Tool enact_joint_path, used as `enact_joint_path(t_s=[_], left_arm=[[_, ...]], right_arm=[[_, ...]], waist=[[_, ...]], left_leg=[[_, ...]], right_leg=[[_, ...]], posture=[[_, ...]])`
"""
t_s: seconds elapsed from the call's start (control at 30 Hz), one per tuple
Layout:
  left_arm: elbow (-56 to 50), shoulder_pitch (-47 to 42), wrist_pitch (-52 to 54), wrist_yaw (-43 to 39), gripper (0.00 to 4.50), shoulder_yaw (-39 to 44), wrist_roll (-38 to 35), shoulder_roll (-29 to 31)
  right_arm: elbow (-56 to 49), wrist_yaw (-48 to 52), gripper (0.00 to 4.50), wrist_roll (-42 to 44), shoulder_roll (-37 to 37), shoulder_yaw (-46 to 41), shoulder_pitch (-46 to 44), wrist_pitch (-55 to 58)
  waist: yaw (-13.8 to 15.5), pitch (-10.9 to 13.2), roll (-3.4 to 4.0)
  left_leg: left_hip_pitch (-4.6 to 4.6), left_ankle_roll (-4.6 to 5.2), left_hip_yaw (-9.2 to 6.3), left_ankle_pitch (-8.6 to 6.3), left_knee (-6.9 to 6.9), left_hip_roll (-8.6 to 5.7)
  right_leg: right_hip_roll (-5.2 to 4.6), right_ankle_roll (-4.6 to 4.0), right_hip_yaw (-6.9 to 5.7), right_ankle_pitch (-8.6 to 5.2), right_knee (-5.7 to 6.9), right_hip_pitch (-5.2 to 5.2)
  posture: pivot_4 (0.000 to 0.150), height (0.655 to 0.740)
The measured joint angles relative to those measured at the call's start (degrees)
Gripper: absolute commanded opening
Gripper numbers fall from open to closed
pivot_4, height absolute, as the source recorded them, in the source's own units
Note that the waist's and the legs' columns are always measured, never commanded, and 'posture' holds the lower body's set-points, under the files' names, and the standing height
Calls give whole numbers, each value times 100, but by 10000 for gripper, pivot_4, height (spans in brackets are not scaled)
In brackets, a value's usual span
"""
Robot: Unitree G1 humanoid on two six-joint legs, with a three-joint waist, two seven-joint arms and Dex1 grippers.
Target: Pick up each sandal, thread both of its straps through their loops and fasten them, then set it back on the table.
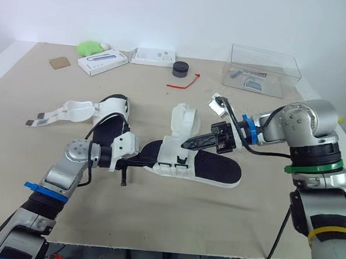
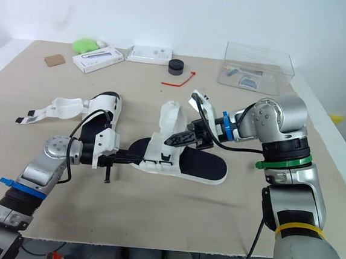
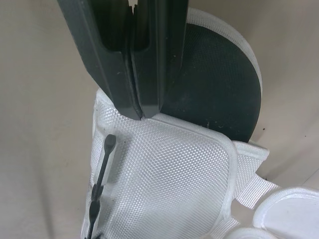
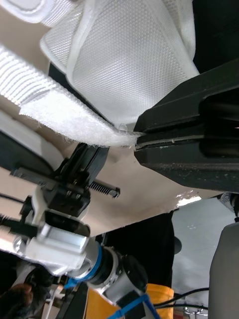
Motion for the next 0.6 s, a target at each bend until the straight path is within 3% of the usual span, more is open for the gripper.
enact_joint_path(t_s=[0.6], left_arm=[[-1,-15,-6,7,0,-9,8,-22]], right_arm=[[-30,-363,759,-44,3,-36,226,-22]], waist=[[0,0,0]], left_leg=[[-2,0,-2,0,0,-1]], right_leg=[[1,0,-2,0,-1,0]], posture=[[1500,7400]])
